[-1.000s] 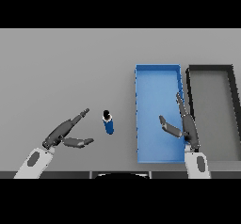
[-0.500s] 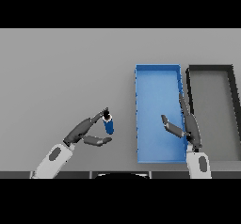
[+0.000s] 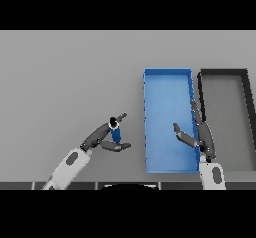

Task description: Pick up the blue pipe and place it into the blue bin.

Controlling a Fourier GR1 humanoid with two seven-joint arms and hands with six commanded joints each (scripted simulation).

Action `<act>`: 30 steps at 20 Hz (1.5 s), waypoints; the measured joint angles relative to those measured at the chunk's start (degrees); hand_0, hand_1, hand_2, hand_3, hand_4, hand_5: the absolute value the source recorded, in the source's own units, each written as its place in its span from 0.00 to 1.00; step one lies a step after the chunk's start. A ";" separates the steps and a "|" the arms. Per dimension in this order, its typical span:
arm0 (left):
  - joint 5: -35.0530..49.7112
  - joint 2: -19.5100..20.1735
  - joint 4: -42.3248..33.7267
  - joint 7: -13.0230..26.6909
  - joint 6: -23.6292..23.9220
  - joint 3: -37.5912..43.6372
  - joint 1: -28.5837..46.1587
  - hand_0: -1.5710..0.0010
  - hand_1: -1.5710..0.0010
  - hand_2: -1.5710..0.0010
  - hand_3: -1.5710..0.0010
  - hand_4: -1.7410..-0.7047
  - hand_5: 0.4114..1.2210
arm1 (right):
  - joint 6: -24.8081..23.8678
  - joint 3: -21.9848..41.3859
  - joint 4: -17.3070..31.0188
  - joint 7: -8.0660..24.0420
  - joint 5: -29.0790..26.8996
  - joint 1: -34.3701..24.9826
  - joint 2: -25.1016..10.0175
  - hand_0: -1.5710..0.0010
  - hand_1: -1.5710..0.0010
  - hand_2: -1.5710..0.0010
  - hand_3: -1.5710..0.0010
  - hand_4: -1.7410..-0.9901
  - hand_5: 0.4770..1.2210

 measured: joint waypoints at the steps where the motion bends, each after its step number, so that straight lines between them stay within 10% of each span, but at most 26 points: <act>1: 0.24 -0.65 0.75 -0.96 -0.30 -0.08 -0.04 1.00 1.00 0.97 0.97 0.58 0.11 | 0.11 0.30 -0.51 0.28 -0.16 0.31 0.36 1.00 1.00 1.00 1.00 0.71 0.24; 4: 3.36 -2.90 1.69 -2.42 -0.52 1.47 0.30 0.92 0.80 0.69 0.66 0.44 0.40 | 0.03 0.23 -0.26 -0.50 -0.24 0.69 0.59 1.00 1.00 1.00 1.00 0.69 0.24; 7: 4.57 -4.71 1.88 -3.58 -0.23 1.70 0.83 0.49 0.42 0.36 0.34 0.24 0.69 | -0.17 -0.02 0.26 -0.08 -0.13 -0.08 0.40 1.00 1.00 1.00 1.00 0.69 0.24; 11: 3.58 -5.27 1.60 -5.03 -0.14 0.58 1.09 0.20 0.17 0.15 0.15 0.20 0.87 | 0.50 0.02 0.16 0.46 -1.07 0.17 0.68 1.00 1.00 1.00 1.00 0.69 0.23; 20: 2.00 -7.60 -5.17 -7.00 1.52 1.70 0.05 0.03 0.02 0.02 0.02 0.26 0.98 | 0.47 -0.16 1.36 2.42 -1.32 -1.58 0.95 1.00 1.00 1.00 1.00 0.69 0.22; 30: 1.71 -8.60 -12.98 0.37 -2.23 1.79 -3.20 0.00 0.00 0.00 0.00 0.26 1.00 | -0.24 -0.21 1.29 -0.02 0.27 -0.98 0.22 1.00 1.00 1.00 1.00 0.79 0.22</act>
